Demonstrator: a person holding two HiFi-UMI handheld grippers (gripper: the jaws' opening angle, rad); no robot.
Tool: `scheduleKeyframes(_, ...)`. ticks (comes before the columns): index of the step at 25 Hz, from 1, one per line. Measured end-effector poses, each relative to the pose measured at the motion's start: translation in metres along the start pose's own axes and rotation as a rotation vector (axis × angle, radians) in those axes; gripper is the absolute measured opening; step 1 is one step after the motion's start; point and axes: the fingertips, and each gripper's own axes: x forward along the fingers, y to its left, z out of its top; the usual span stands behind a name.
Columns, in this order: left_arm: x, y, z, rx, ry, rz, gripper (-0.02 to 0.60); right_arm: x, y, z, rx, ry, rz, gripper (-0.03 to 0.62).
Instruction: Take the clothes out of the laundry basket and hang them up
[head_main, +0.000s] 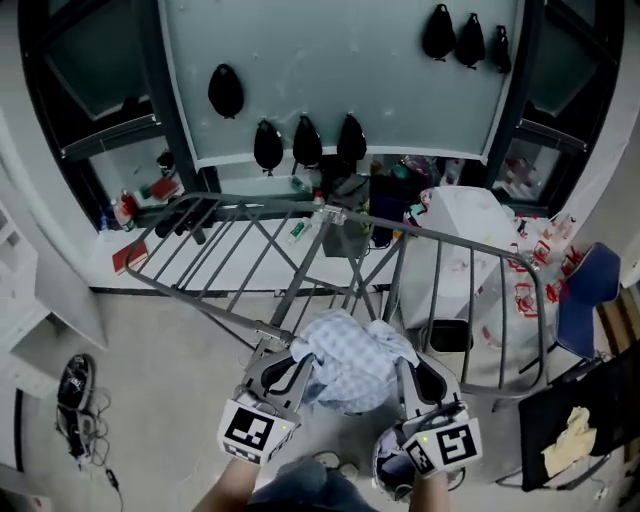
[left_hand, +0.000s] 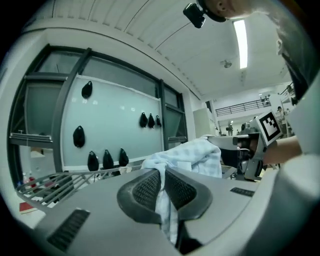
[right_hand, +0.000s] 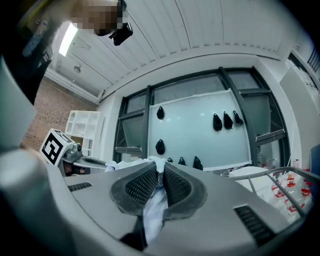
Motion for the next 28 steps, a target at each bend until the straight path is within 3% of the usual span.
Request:
scheduleKeyframes(5,-0.006,0.044,-0.002,-0.002,0.006,0.136,0.034,0.044,0.016,-0.010,-0.033,0.037,0.075,0.034)
scheduleKeyframes(12,0.004,0.119,-0.006,-0.033,0.026,0.229,0.034,0.125,0.035,-0.016,-0.064,0.080,0.117,0.034)
scheduleKeyframes(18,0.040,0.204,-0.011,-0.065,0.027,0.231,0.034,0.217,0.041,-0.023,-0.090,0.116,0.107,0.034)
scheduleKeyframes(28,0.126,0.325,-0.010,-0.050,0.044,0.160,0.034,0.362,0.011,-0.029,-0.147,0.164,-0.001,0.034)
